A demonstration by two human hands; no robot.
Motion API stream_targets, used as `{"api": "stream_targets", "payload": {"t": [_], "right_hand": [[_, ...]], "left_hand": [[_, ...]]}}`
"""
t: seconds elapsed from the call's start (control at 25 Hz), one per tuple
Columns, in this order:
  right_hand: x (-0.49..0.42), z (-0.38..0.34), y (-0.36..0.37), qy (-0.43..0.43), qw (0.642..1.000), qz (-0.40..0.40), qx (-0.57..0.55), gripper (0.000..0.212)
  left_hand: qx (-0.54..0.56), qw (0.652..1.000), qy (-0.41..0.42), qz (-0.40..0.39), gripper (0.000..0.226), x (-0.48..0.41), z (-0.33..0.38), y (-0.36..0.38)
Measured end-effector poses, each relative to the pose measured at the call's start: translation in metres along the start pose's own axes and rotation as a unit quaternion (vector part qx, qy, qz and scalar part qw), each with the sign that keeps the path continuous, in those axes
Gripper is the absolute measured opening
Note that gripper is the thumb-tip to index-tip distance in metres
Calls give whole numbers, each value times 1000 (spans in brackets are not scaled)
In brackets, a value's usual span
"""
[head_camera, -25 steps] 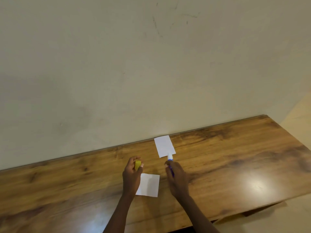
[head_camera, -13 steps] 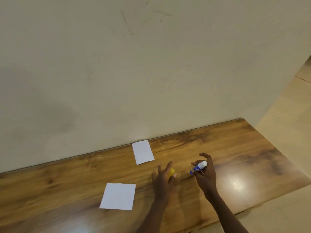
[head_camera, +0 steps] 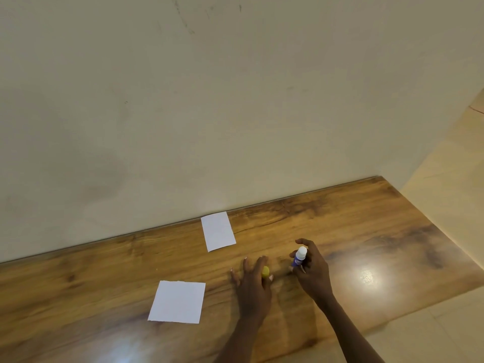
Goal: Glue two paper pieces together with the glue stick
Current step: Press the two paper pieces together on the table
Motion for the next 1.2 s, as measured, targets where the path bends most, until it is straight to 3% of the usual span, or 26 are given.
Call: {"api": "stream_targets", "payload": {"t": [0.12,0.2,0.32,0.4,0.44,0.52,0.6,0.76,0.84,0.92,1.04,1.12,1.2], "right_hand": [[4,-9,-11,14,999,-1,-33,72],[9,-25,-20,-27,996,82,-22,77],[13,-68,-10,-155,959,230,59,60],[3,-95,23,-211,947,210,123,42],[-6,-104,45,-199,960,143,138,37],[-25,-109,90,-80,986,-38,139,33],[-40,-99,125,62,974,-127,179,40],[-54,-86,157,154,950,-75,261,53],[-62,-87,162,199,954,-60,218,62],[-71,-86,163,230,962,-62,135,61],[-72,-86,161,207,974,-58,68,40],[-70,-87,158,190,980,-45,49,33],[-68,-90,153,178,983,-35,9,31]], "left_hand": [[68,996,4,-59,65,-2,-2,-10],[163,985,4,-63,67,-7,-5,-25],[238,968,13,82,54,-25,-23,-60],[154,979,-13,134,44,-42,-39,-84],[85,989,-27,121,41,-50,-48,-94],[-63,996,-35,54,38,-58,-60,-103],[-159,987,-14,-1,40,-57,-70,-102],[-203,978,25,-35,45,-54,-79,-95],[-236,969,69,30,43,-52,-76,-98],[-273,959,75,34,40,-50,-70,-104],[-198,979,33,-36,41,-56,-73,-103],[-150,988,14,-37,38,-61,-76,-104],[-19,1000,19,8,37,-61,-74,-114]]}}
Point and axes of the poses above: each hand's wrist, its own x-axis away from the middle knuckle, its own y-axis out of the palm, z = x × y, the point moved 1 cm from there along -x, towards the middle knuckle, and after that the axes turned 2 degrees about -z, right-handed, at the moved point
